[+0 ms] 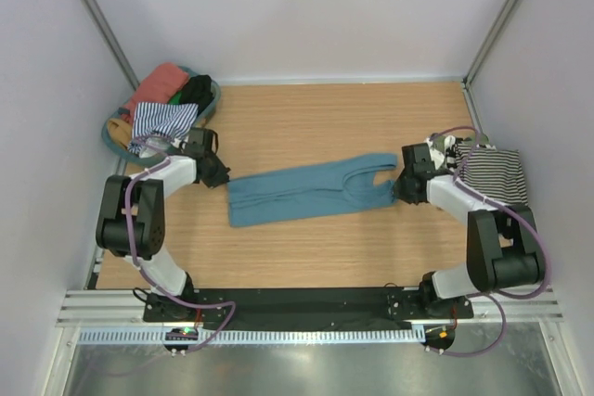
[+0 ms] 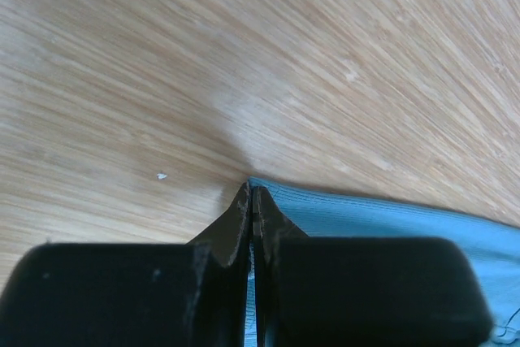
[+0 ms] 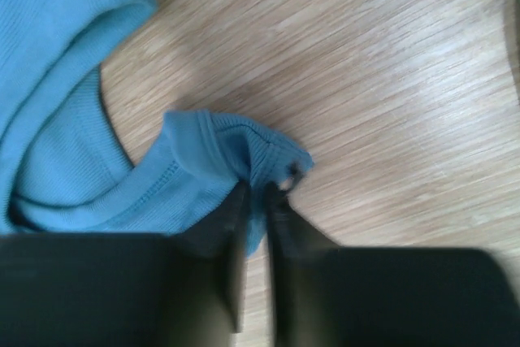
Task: Fold and stack the tank tops
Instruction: Fold the tank top
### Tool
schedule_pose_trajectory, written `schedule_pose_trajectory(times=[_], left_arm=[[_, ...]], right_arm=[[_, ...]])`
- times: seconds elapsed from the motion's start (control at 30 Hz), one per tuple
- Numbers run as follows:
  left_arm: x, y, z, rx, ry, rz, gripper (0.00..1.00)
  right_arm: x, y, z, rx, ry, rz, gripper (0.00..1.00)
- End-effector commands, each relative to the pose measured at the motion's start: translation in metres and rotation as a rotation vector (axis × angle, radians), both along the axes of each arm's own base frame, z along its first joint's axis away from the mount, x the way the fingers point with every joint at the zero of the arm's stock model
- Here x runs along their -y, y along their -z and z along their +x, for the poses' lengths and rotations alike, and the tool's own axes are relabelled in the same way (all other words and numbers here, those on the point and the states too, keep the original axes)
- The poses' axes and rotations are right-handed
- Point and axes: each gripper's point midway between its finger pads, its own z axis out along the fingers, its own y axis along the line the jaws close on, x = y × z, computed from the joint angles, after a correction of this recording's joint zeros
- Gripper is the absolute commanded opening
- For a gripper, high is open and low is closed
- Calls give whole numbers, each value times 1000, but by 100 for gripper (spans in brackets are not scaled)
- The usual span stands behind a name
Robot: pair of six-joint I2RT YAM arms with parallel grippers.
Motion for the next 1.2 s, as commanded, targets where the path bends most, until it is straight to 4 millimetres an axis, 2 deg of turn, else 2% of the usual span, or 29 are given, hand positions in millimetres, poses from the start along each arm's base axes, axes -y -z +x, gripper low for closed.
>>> schedule_pose_trajectory(times=[0.0, 0.07, 0.17, 0.3, 0.33, 0.37, 0.4, 0.43, 0.47, 0.5, 0.53, 0.57, 0.63, 0.67, 0.73, 0.77, 0.83, 0.87, 0.9, 0.93, 0.97, 1.0, 1.17], left_arm=[[-10, -14, 5, 59, -32, 23, 0], [-10, -12, 1, 53, -33, 23, 0], [-7, -8, -7, 41, -30, 2, 0], [-9, -2, -21, 42, -35, 11, 0], [-9, 4, -30, 28, -35, 12, 0], [-6, 1, -33, 39, -33, 0, 0], [-5, 9, -44, 19, -30, -3, 0], [-1, 9, -47, 29, -23, -8, 0], [9, 4, -52, 51, 3, -16, 0], [14, 10, -62, 44, 7, -18, 0], [20, 9, -64, 66, 18, -18, 0], [37, 9, -72, 75, 65, -13, 0], [44, 12, -83, 95, 64, 23, 0], [57, 13, -91, 99, 94, 25, 0], [61, 16, -101, 109, 83, 26, 0], [70, 16, -108, 117, 108, 22, 0], [75, 16, -117, 133, 103, 15, 0], [86, 16, -126, 136, 142, 11, 0], [91, 14, -131, 144, 154, 4, 0], [97, 14, -135, 148, 169, 2, 0], [109, 12, -142, 157, 196, -7, 0], [115, 12, -147, 160, 210, -10, 0], [155, 14, -174, 163, 296, -16, 0]], right_arm=[[5, -12, 26, 57, 37, -34, 11], [6, -14, 38, 63, 63, -41, 1], [14, -14, 51, 48, 97, -79, 1], [22, -20, 94, 58, 153, -61, 1], [23, -10, 102, 43, 159, -54, 1], [26, -18, 120, 70, 179, -45, 1], [28, -19, 130, 74, 188, -43, 1], [29, -1, 136, 33, 189, -45, 1], [29, -14, 159, 73, 193, -35, 1], [29, -14, 169, 73, 193, -30, 1], [26, 8, 173, 17, 180, -20, 1], [22, -4, 194, 58, 169, -3, 1], [15, 1, 210, 61, 145, 24, 1], [11, 6, 222, 65, 134, 44, 1], [8, 7, 235, 76, 128, 56, 1], [7, 8, 248, 88, 128, 54, 2], [9, 11, 258, 79, 126, 45, 3], [9, -4, 275, 119, 124, 48, 3], [7, 11, 280, 97, 115, 58, 4], [5, 10, 285, 100, 109, 66, 4], [2, -1, 299, 139, 98, 81, 6], [-3, 7, 305, 146, 83, 105, 8], [-19, -6, 338, 253, 39, 185, 13]])
